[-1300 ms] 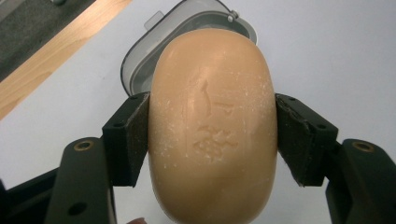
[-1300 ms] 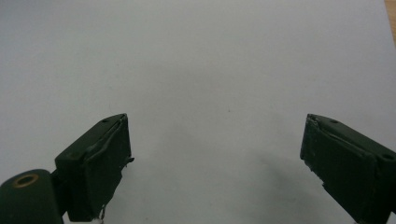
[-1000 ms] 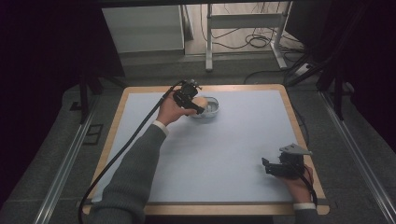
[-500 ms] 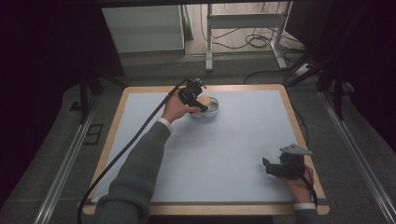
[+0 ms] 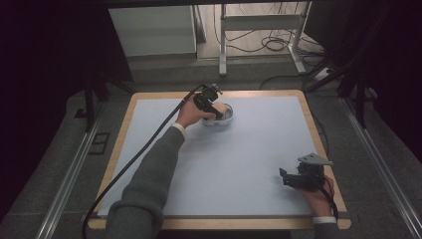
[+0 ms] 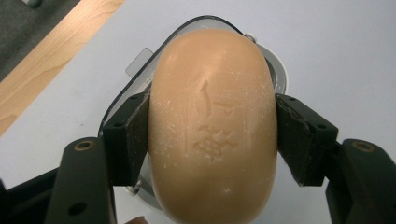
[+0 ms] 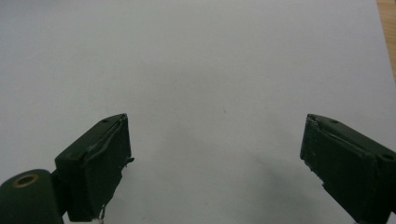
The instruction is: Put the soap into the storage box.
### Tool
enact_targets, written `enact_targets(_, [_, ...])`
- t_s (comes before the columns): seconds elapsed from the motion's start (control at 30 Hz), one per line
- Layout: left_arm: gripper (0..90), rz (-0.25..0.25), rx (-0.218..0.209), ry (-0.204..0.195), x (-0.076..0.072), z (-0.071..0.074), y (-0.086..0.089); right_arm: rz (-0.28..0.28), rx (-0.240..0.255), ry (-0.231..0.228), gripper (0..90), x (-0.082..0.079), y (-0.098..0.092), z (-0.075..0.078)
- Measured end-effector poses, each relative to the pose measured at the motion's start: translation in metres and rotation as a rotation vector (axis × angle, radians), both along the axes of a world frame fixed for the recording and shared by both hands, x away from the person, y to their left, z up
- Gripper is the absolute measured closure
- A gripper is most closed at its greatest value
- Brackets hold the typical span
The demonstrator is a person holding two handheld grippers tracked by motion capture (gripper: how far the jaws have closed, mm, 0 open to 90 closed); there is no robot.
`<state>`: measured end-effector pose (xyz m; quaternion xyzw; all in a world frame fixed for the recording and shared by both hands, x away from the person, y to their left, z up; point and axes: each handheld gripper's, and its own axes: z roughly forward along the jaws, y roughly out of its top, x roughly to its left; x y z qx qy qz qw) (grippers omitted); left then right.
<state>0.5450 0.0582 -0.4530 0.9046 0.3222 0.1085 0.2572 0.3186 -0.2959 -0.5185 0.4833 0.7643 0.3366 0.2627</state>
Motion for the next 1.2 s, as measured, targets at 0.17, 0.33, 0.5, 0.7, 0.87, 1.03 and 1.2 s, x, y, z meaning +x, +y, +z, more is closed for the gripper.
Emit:
enact_targets(0.17, [32.5, 0.008, 0.005, 0.010, 0.003, -0.007, 0.000, -0.006, 0.001, 0.001, 8.5, 0.000, -0.002, 0.000])
enact_targets(0.33, [32.1, 0.004, -0.023, 0.019, 0.003, -0.010, -0.001, -0.006, -0.002, 0.004, 8.5, 0.000, -0.001, -0.001])
enact_targets(0.5, [29.8, -0.001, -0.057, 0.020, -0.004, -0.002, 0.004, -0.004, -0.003, 0.003, 8.5, 0.000, -0.001, -0.001])
enact_targets(0.7, [28.6, 0.011, -0.079, 0.005, -0.019, 0.001, 0.016, -0.002, -0.005, 0.004, 8.5, 0.000, 0.001, -0.001])
enact_targets(0.87, [28.4, 0.022, -0.117, -0.026, -0.039, 0.003, 0.030, 0.002, -0.001, 0.004, 8.5, 0.000, 0.002, 0.000])
enact_targets(1.03, [27.4, 0.031, -0.134, -0.034, -0.059, 0.007, 0.043, 0.005, -0.005, 0.006, 8.5, 0.000, 0.003, -0.001])
enact_targets(1.2, [25.9, 0.040, -0.137, -0.033, -0.077, 0.006, 0.052, 0.004, -0.003, 0.001, 8.5, 0.000, 0.004, 0.001])
